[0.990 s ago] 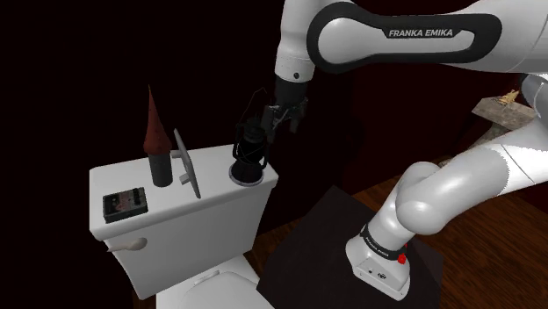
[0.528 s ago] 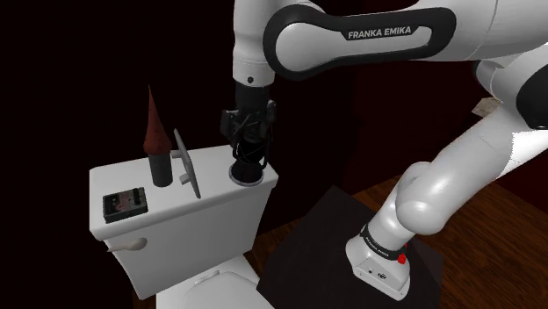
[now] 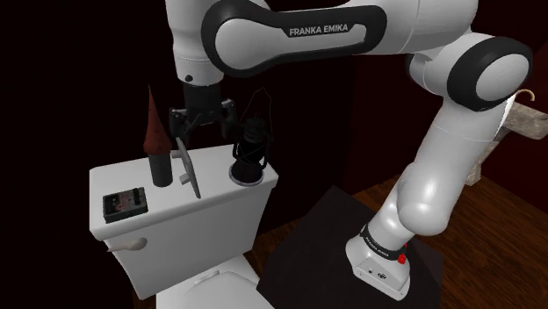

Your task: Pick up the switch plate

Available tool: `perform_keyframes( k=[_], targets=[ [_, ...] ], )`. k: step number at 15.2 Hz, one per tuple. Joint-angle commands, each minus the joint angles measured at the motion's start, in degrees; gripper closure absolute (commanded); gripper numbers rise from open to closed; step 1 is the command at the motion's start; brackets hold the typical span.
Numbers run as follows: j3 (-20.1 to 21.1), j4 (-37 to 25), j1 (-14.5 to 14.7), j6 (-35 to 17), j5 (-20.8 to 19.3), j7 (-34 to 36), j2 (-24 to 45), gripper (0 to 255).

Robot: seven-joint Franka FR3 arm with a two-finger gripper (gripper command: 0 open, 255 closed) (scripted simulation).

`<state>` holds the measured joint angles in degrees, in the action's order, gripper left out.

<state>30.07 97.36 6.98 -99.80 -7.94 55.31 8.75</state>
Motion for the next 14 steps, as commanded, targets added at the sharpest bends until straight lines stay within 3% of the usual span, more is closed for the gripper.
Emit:
perform_keyframes(
  k=[1,3,12,13,14],
  targets=[
    [0.5,-5.7,2.2,1.3,-3.2,4.5,5.5,0],
    [0.2,-11.9,4.6,3.3,-5.8,7.5,10.6,0],
    [-0.3,-6.8,4.4,-2.2,-6.3,8.2,11.1,0],
    [-0.3,-6.9,4.4,-2.3,-6.4,8.2,11.3,255],
    [-0.3,-6.9,4.4,-2.3,-6.4,8.3,11.4,255]
  ],
)
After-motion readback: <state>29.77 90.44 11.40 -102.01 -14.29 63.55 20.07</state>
